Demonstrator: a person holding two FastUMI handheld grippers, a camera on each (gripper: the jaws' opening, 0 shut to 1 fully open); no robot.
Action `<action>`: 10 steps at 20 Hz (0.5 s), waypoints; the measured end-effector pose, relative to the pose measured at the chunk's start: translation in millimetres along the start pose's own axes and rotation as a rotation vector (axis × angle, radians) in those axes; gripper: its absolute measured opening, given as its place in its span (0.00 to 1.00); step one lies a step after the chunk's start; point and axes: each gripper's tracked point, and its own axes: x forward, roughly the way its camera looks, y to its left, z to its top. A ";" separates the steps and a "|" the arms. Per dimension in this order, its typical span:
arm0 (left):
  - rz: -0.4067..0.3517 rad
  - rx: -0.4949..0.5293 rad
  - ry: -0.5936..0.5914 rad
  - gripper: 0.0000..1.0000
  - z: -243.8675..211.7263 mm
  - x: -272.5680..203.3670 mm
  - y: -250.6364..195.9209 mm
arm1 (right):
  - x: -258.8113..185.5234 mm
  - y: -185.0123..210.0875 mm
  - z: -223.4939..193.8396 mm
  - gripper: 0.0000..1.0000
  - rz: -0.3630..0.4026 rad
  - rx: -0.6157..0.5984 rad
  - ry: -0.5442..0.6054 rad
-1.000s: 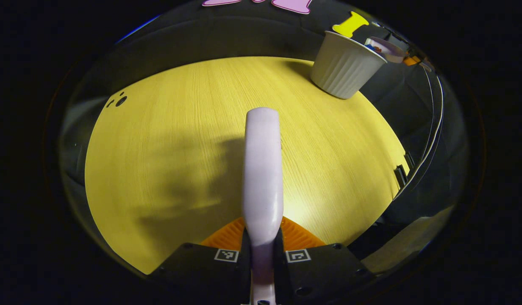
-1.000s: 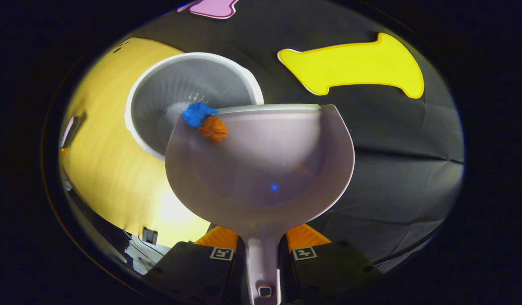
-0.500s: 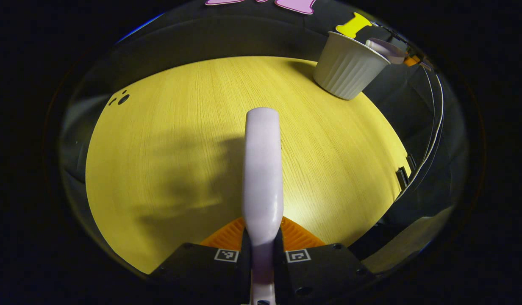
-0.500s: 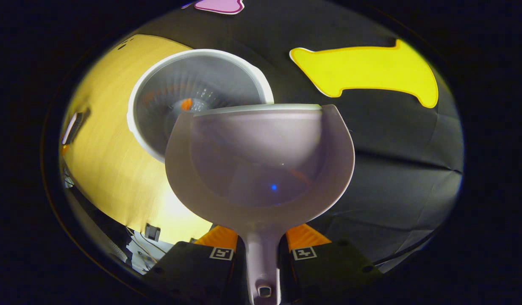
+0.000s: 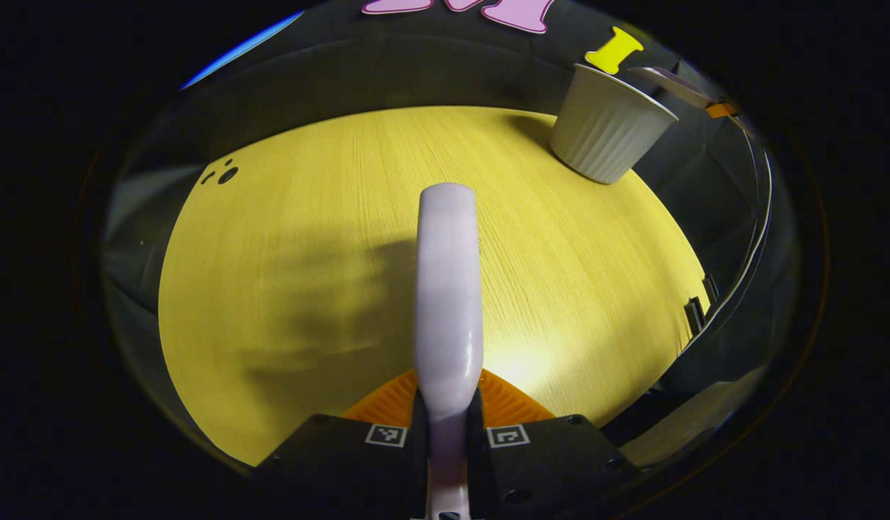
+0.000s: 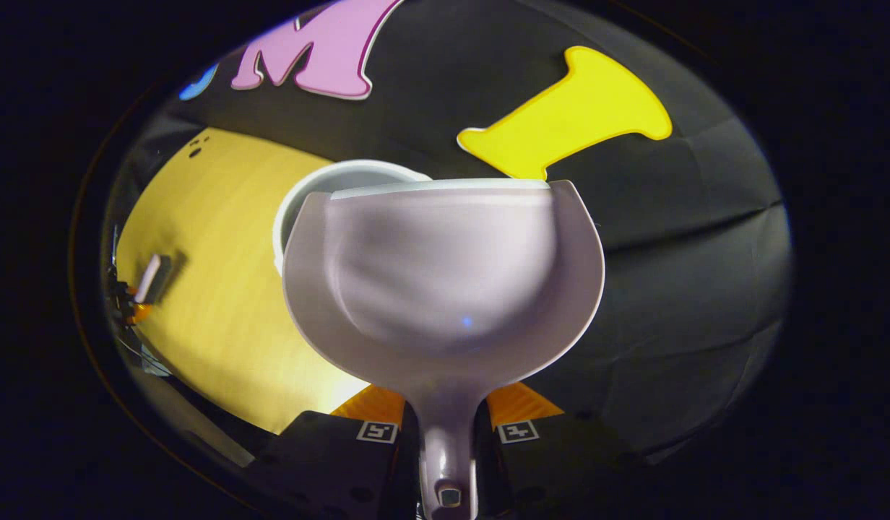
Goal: Pick up the small broom and dustpan from the desktop, sweep the trash into the dustpan with the broom, and then empty the trash into the garbage bin.
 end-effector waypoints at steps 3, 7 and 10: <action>0.026 0.001 0.004 0.26 -0.7 -4.0 10.8 | -28.7 25.7 3.3 0.35 0.073 0.053 -0.093; 0.056 0.004 0.009 0.26 2.9 -10.9 33.4 | -53.9 83.5 -12.6 0.35 0.157 0.037 -0.150; 0.068 0.000 0.011 0.26 4.3 -13.9 39.4 | -66.6 134.5 -41.7 0.35 0.234 0.008 -0.150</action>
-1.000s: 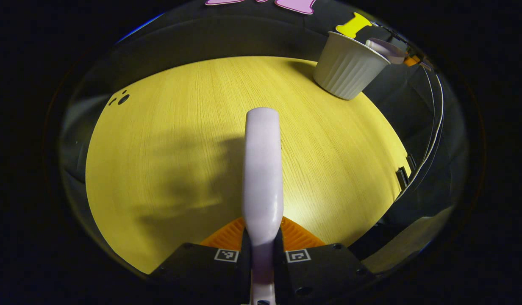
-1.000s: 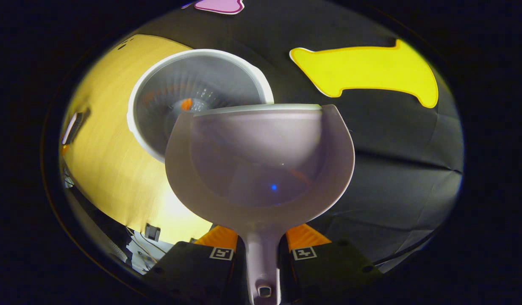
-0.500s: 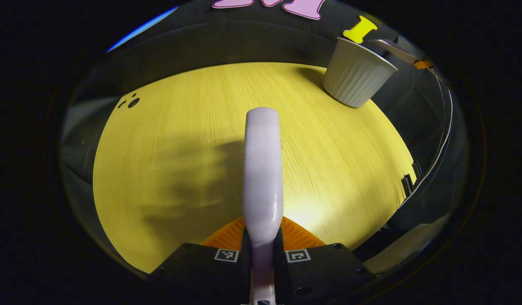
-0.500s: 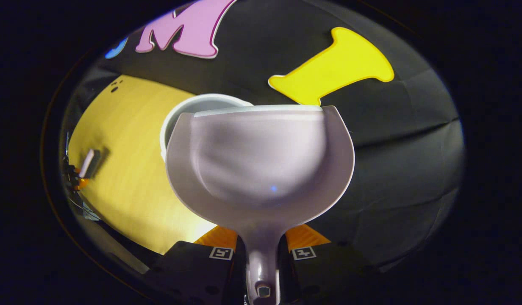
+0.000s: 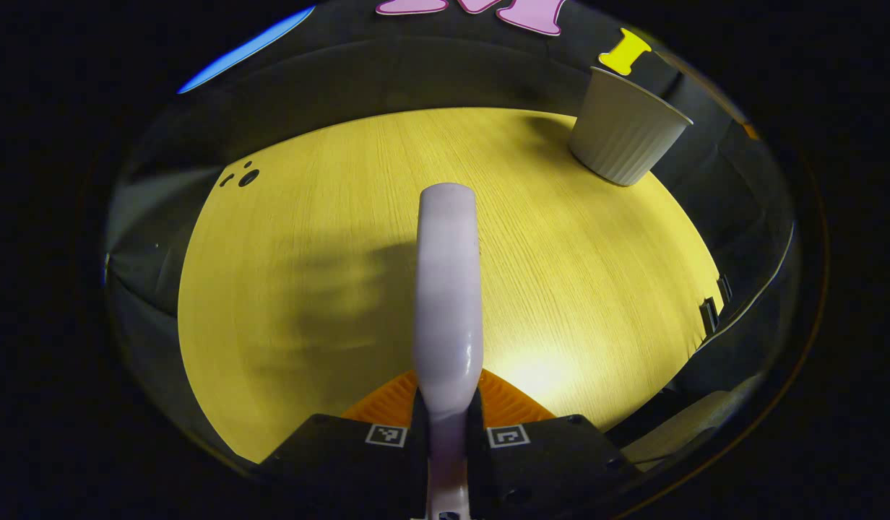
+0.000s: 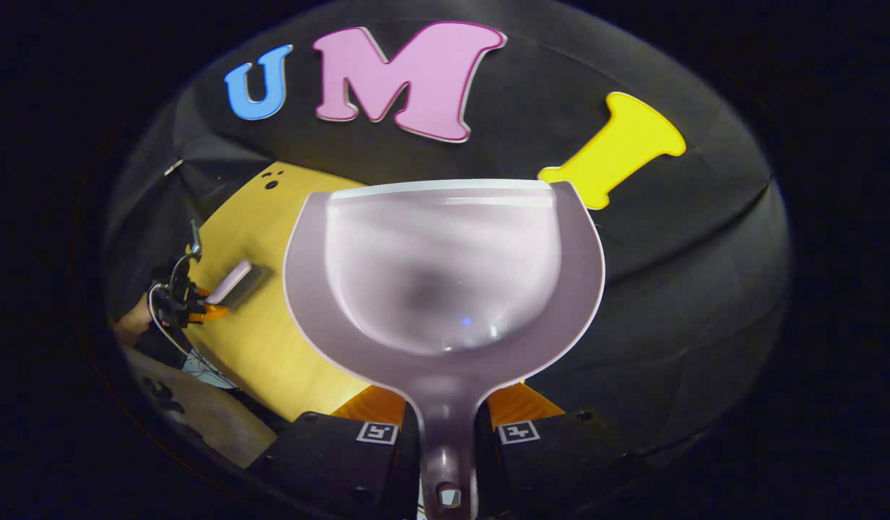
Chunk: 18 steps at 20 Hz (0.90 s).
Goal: Pick up the small broom and dustpan from the desktop, sweep the trash into the dustpan with the broom, and then empty the trash into the garbage bin.
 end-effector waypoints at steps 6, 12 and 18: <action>0.023 0.016 0.010 0.26 -1.3 -2.6 8.7 | 27.7 85.9 -53.9 0.35 0.097 -0.030 0.052; 0.022 0.003 0.020 0.26 -1.2 1.8 9.2 | 91.5 148.5 -122.1 0.35 0.133 -0.037 0.152; 0.054 0.001 0.029 0.26 -4.7 12.7 11.5 | 160.0 191.7 -182.9 0.32 0.165 0.037 0.247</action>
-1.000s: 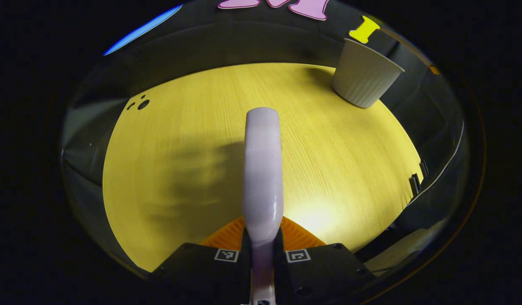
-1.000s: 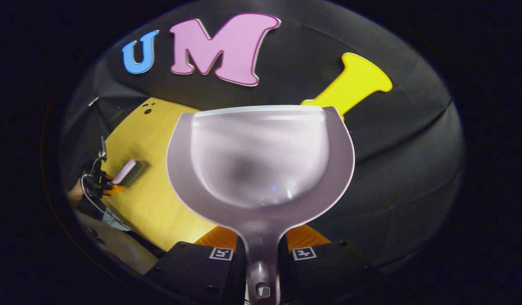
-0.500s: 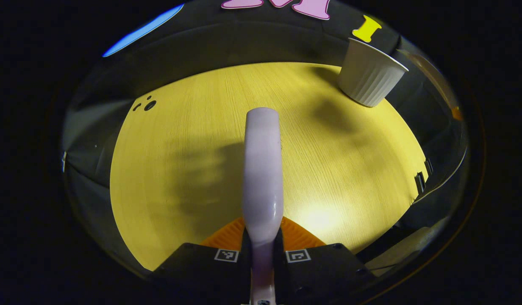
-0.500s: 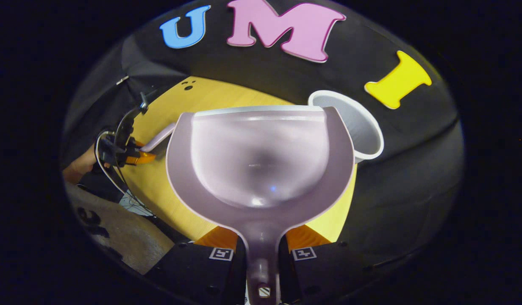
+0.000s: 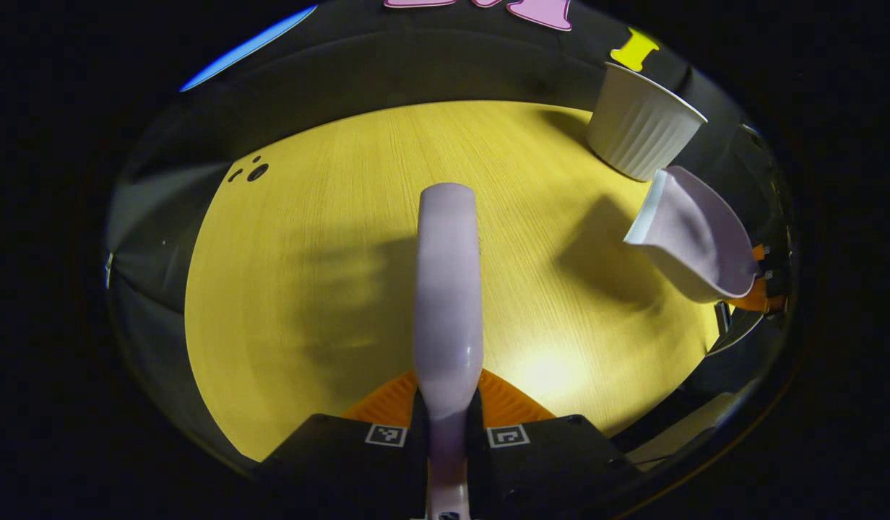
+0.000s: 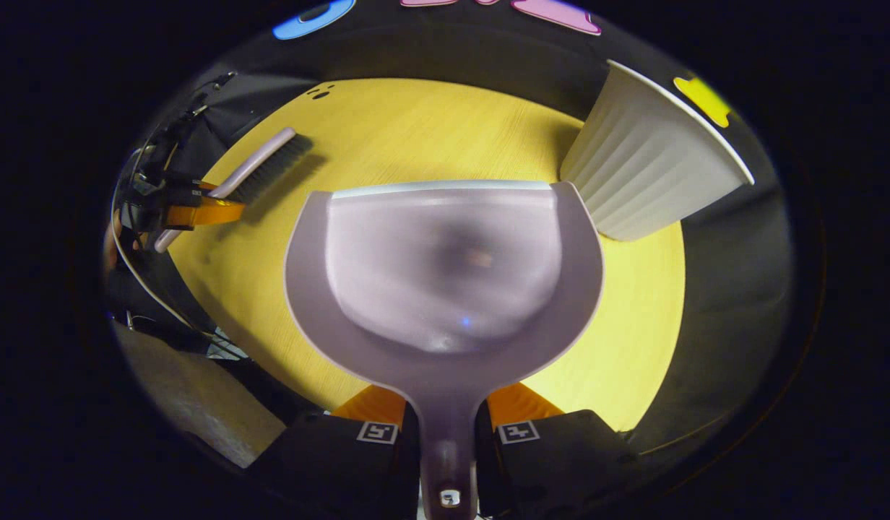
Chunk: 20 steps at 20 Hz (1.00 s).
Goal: Pick up the small broom and dustpan from the desktop, sweep the trash into the dustpan with the broom, and then empty the trash into the garbage bin.
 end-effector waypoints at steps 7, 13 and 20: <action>0.069 0.041 0.032 0.27 -5.8 16.3 8.1 | 50.5 10.9 -11.2 0.35 0.006 0.128 0.019; 0.081 0.040 0.079 0.27 -9.8 23.6 9.7 | 45.4 13.8 -8.0 0.36 -0.003 0.134 0.044; 0.113 0.088 0.036 0.30 -9.0 6.7 13.3 | 19.9 19.1 -5.8 0.42 0.036 0.207 0.029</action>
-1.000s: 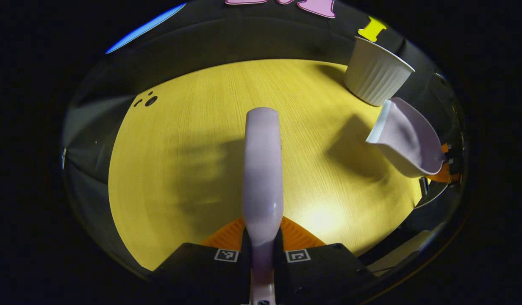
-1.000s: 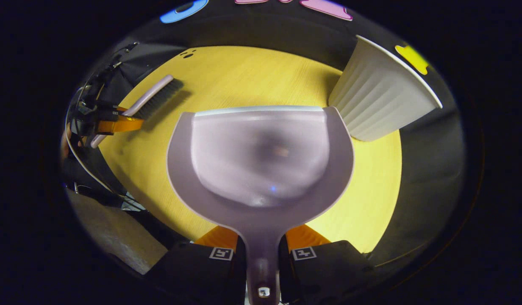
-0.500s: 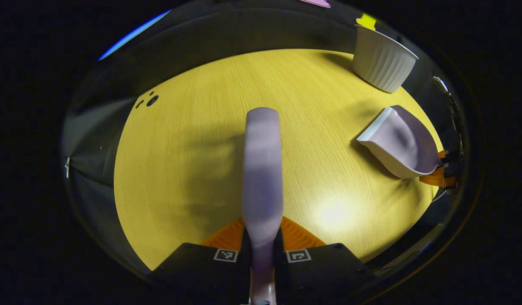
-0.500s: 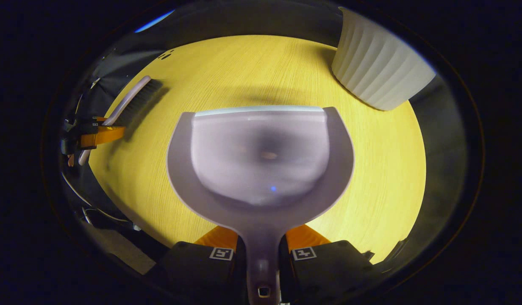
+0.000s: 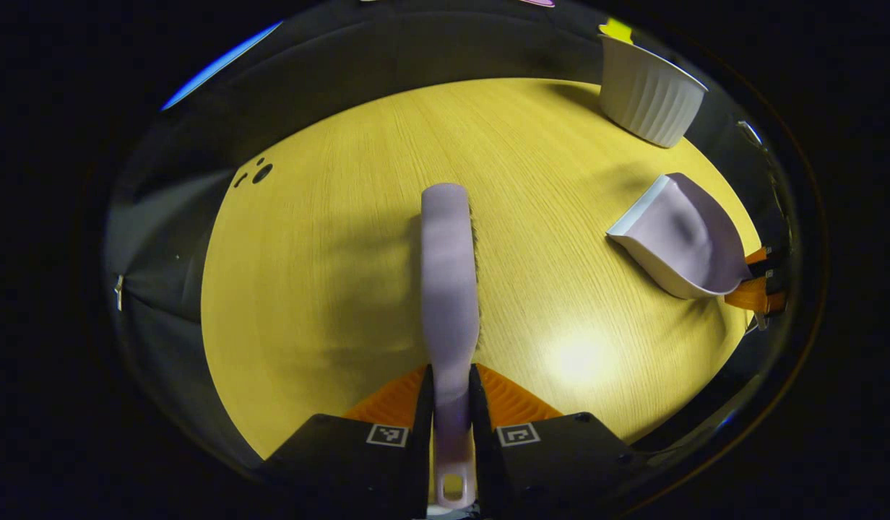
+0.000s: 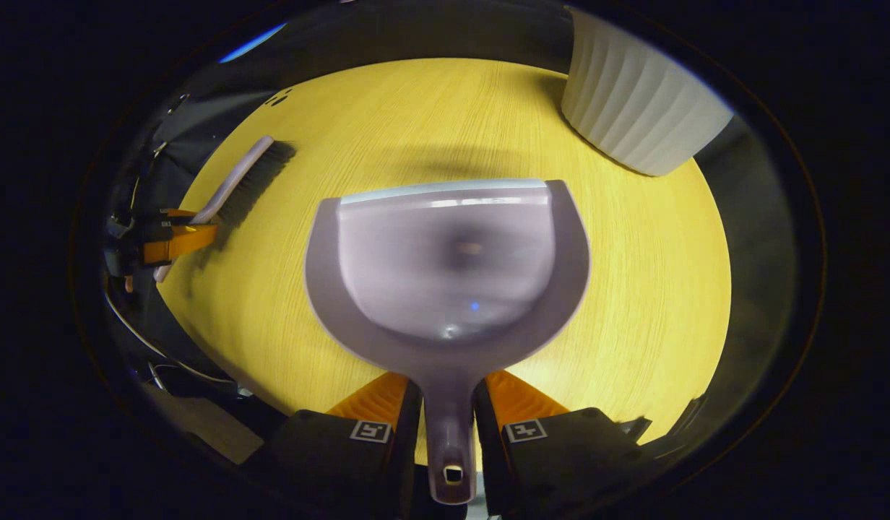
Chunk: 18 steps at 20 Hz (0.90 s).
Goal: Pick up the small broom and dustpan from the desktop, sweep the trash into the dustpan with the broom, and then empty the trash into the garbage bin.
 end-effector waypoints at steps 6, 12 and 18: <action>0.050 0.059 -0.136 0.30 12.9 -52.5 17.5 | -75.0 -0.1 22.6 0.41 -0.046 -0.020 -0.154; -0.038 -0.002 -0.493 0.38 86.0 -142.4 -1.4 | -165.8 22.0 109.6 0.41 -0.060 -0.052 -0.534; -0.058 -0.052 -0.855 0.25 148.3 -229.5 2.1 | -241.7 38.7 173.2 0.41 -0.074 -0.105 -0.890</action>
